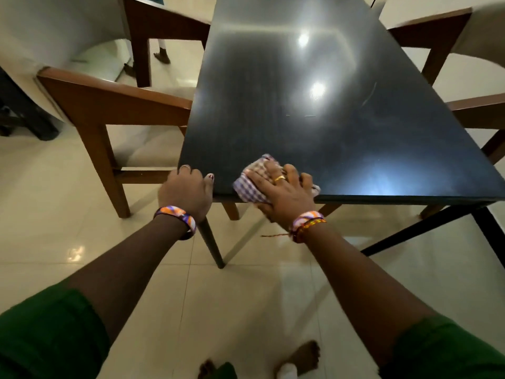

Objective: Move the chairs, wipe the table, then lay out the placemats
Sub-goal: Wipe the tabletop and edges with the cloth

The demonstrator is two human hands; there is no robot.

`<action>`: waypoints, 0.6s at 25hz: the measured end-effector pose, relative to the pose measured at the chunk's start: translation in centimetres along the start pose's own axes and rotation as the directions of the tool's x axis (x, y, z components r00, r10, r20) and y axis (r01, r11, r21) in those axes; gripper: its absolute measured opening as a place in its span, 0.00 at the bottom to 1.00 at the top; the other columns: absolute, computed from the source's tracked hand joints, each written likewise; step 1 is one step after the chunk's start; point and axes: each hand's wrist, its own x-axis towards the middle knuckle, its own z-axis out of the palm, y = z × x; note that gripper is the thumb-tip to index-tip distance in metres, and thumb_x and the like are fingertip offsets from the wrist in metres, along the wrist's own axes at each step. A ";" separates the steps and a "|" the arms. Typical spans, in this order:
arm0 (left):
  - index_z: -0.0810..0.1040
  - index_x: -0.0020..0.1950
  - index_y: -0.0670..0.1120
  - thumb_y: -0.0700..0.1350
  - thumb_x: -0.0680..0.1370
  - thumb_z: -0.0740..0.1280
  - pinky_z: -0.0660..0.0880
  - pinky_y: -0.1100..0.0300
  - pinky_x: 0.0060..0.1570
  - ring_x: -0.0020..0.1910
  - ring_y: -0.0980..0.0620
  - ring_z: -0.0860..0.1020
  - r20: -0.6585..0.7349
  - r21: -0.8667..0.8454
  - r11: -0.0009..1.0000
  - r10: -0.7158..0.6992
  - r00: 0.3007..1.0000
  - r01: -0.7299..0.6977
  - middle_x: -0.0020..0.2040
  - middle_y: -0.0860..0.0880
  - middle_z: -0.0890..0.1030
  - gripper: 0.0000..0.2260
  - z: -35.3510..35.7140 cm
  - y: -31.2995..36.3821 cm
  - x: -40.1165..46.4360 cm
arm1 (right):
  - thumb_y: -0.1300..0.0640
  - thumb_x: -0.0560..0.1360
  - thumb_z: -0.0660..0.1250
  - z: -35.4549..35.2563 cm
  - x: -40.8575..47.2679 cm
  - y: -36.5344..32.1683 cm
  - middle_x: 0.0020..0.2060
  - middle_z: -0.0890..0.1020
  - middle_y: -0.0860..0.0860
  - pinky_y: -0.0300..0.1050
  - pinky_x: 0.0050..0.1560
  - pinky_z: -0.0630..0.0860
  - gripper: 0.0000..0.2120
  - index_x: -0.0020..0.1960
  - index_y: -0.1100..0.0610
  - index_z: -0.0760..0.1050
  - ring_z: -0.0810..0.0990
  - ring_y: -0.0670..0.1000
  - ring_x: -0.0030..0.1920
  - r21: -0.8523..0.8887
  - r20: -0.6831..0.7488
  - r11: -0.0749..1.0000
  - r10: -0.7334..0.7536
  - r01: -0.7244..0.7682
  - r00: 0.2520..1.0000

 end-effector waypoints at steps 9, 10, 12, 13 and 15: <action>0.61 0.73 0.40 0.48 0.82 0.53 0.57 0.54 0.73 0.75 0.45 0.58 0.045 -0.111 0.982 0.160 0.986 -0.154 0.75 0.41 0.60 0.22 2.5 14.0 1.5 | 0.33 0.65 0.54 -0.5 -11.6 23.9 0.71 0.67 0.57 0.62 0.55 0.68 0.34 0.69 0.42 0.59 0.67 0.65 0.61 -0.013 -0.074 0.916 0.398 -0.400 0.914; 0.61 0.73 0.40 0.48 0.82 0.53 0.56 0.54 0.74 0.75 0.44 0.58 0.041 -0.110 0.983 0.151 0.988 -0.146 0.76 0.41 0.60 0.22 2.7 15.4 1.9 | 0.34 0.66 0.55 0.0 -11.1 23.2 0.70 0.69 0.57 0.61 0.55 0.69 0.33 0.69 0.44 0.62 0.67 0.64 0.61 0.004 -0.109 0.934 0.354 -0.356 0.929; 0.61 0.73 0.39 0.46 0.82 0.53 0.54 0.52 0.74 0.75 0.42 0.57 0.031 -0.103 0.987 0.129 0.991 -0.126 0.75 0.39 0.60 0.21 3.3 18.2 3.0 | 0.37 0.69 0.57 0.9 -9.1 20.3 0.67 0.74 0.56 0.57 0.57 0.68 0.30 0.68 0.47 0.68 0.69 0.63 0.63 0.037 -0.188 0.978 0.209 -0.205 0.960; 0.61 0.73 0.38 0.46 0.82 0.53 0.53 0.52 0.74 0.75 0.41 0.57 0.029 -0.108 0.988 0.117 0.993 -0.113 0.75 0.39 0.59 0.21 3.6 19.7 3.7 | 0.37 0.69 0.58 1.3 -8.0 18.7 0.66 0.75 0.55 0.55 0.57 0.66 0.29 0.67 0.46 0.71 0.70 0.62 0.63 0.018 -0.207 0.991 0.136 -0.135 0.969; 0.60 0.73 0.38 0.45 0.81 0.54 0.52 0.50 0.75 0.76 0.41 0.55 0.026 -0.152 0.987 0.057 0.998 -0.052 0.76 0.38 0.58 0.22 4.0 22.5 5.1 | 0.36 0.67 0.58 1.3 -6.5 17.2 0.65 0.76 0.53 0.52 0.52 0.62 0.29 0.66 0.43 0.71 0.68 0.60 0.59 -0.048 -0.202 0.998 0.017 -0.027 0.979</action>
